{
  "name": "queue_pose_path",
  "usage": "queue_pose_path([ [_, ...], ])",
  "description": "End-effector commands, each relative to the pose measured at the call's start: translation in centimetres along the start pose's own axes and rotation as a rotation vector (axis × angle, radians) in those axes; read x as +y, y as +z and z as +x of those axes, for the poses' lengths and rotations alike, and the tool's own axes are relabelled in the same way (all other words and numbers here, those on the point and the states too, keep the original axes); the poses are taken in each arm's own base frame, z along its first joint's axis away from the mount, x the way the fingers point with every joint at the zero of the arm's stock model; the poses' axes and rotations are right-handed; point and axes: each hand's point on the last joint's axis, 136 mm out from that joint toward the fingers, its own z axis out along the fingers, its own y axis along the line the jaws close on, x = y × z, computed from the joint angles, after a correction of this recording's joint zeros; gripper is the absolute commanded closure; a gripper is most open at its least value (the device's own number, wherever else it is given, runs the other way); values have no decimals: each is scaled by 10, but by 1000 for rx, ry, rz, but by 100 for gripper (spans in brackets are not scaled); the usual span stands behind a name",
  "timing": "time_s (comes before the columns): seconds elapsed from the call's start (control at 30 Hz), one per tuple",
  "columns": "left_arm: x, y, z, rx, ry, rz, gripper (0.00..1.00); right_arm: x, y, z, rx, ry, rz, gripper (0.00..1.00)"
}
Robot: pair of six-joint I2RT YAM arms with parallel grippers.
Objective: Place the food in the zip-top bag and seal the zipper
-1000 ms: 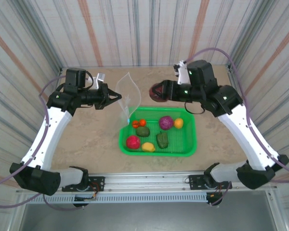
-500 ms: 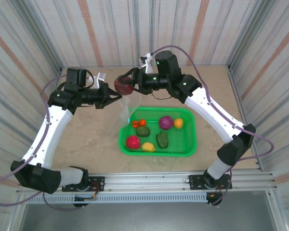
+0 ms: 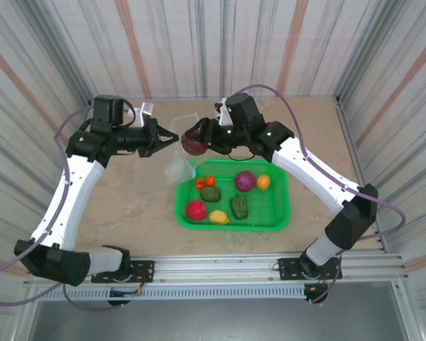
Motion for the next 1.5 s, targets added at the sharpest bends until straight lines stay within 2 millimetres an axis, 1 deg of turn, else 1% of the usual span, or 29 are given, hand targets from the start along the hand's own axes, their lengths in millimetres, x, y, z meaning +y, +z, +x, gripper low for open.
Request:
queue_pose_path([
  [0.0, -29, -8, 3, 1, 95, 73, 100, -15, -5, 8, 10, -92, 178, 54],
  [0.07, -33, -7, 3, 4, 104, 76, 100, -18, 0, 13, 30, -126, 244, 58],
  [0.13, -33, -7, 3, 1, 107, 77, 100, -21, 7, 18, 51, -142, 275, 60],
  [0.27, -33, -3, 5, 8, 110, 83, 100, -19, 21, 26, 77, -172, 294, 60],
  [0.33, -34, -2, 8, 13, 119, 87, 100, -25, 30, 30, 100, -172, 315, 60],
  [0.47, -31, -1, 10, 8, 125, 87, 100, -23, 41, 33, 122, -155, 286, 59],
  [0.53, -28, 0, 11, 10, 121, 85, 100, -22, 43, 32, 120, -151, 275, 57],
  [0.57, -27, 1, 11, 10, 118, 84, 100, -19, 43, 31, 115, -149, 265, 54],
  [0.6, -26, 1, 12, 10, 115, 83, 100, -15, 44, 30, 112, -147, 247, 49],
  [0.7, -24, 2, 12, 10, 114, 83, 100, -10, 45, 30, 110, -135, 211, 31],
  [0.77, -22, 2, 12, 8, 115, 79, 100, -9, 46, 31, 113, -131, 200, 24],
  [1.03, -18, -1, 10, -3, 109, 70, 100, -5, 33, 23, 76, -124, 170, 9],
  [1.2, -17, -1, 11, 0, 108, 67, 100, -3, 29, 19, 64, -99, 128, 9],
  [1.27, -15, -2, 10, -2, 104, 61, 100, -1, 27, 17, 55, -100, 115, 12],
  [1.33, -14, -4, 9, -7, 101, 55, 100, 0, 23, 14, 43, -98, 106, 18],
  [1.47, -9, -9, 7, -34, 109, 14, 100, 14, 6, 3, 6, -88, 35, 35],
])
